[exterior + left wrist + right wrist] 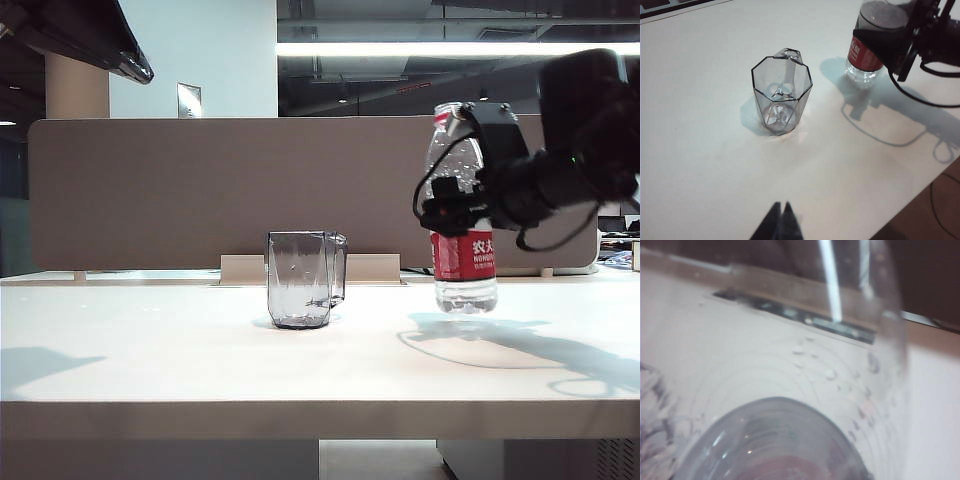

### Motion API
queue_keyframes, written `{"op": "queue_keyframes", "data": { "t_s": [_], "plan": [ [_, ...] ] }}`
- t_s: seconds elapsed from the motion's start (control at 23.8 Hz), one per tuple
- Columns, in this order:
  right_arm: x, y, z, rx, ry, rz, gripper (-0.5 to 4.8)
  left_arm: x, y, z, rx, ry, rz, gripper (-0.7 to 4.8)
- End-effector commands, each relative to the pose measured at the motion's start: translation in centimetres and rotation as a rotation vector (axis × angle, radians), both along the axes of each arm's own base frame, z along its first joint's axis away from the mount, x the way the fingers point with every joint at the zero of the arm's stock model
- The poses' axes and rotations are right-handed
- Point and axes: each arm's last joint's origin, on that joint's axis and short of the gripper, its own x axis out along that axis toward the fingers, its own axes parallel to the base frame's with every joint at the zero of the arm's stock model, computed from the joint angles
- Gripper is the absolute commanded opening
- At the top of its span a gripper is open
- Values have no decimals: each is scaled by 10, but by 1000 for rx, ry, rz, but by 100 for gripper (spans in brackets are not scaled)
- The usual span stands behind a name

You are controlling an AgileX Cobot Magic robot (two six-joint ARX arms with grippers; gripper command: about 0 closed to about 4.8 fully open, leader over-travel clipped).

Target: Pick up the mineral water bottle on the table and pour a little water into the mug.

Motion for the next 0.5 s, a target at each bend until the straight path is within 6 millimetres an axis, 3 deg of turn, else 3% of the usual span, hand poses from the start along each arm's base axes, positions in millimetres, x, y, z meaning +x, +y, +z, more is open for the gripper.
{"op": "queue_keyframes", "data": {
  "t_s": [0.04, 0.38, 0.5],
  "plan": [
    [8, 7, 20, -61, -42, 38, 300, 0, 0, 2, -5, -13, 0, -4],
    [23, 41, 54, -331, 6, 112, 301, 1, -1, 4, -15, -38, -1, -4],
    [30, 51, 79, -420, -49, 78, 300, 2, -1, 6, -22, -56, -1, -4]
  ]
}}
